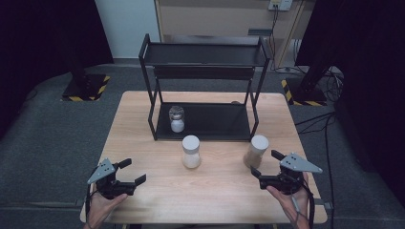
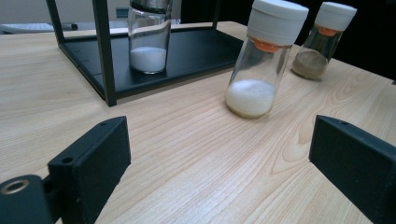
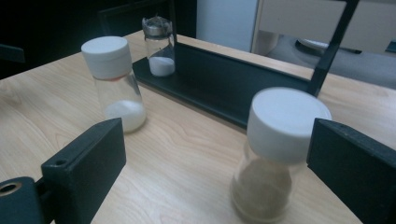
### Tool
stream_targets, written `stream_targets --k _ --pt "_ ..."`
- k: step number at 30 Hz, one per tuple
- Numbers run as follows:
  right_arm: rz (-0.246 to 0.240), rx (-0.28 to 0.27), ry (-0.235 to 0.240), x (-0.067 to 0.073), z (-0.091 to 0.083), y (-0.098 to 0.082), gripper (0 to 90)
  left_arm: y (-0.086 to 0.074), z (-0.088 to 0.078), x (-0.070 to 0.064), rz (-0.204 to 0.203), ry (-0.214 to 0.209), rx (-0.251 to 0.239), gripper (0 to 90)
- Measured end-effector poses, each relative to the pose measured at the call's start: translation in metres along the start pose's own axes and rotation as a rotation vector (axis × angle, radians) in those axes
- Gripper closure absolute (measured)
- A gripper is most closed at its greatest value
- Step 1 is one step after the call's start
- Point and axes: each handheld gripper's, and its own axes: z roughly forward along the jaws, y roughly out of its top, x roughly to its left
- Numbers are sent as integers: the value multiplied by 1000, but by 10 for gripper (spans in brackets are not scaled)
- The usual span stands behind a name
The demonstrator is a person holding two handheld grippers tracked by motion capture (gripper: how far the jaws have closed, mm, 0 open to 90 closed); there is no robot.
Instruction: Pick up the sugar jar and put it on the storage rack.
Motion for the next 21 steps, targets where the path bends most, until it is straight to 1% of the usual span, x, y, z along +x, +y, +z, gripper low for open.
stream_targets --k 2,4,7,8,9,11,12,16,18,20,21 --pt "11 -3 21 -2 4 6 41 0 0 0 3 4 1 43" --pt "-4 -2 29 0 8 13 40 1 -1 -1 6 8 7 42" --pt "3 -8 64 0 15 21 37 1 -1 -1 8 8 13 41" --pt "-8 -6 65 2 17 24 35 1 -1 -1 9 8 13 40" --pt "-7 -12 84 4 22 29 33 1 -1 -1 7 8 12 40" --pt "-13 -13 92 5 24 32 33 2 0 -1 13 9 18 40" --pt "-26 -9 95 8 27 36 33 2 0 -1 13 8 19 39" --pt "-50 -10 128 13 39 47 32 2 1 -1 13 5 23 39" --pt "-49 -10 151 15 46 52 31 2 1 -1 12 4 24 39" --pt "-64 -4 160 19 53 57 29 2 1 -1 13 4 25 39" --pt "-63 -3 172 20 57 58 29 2 1 -1 13 4 25 39"
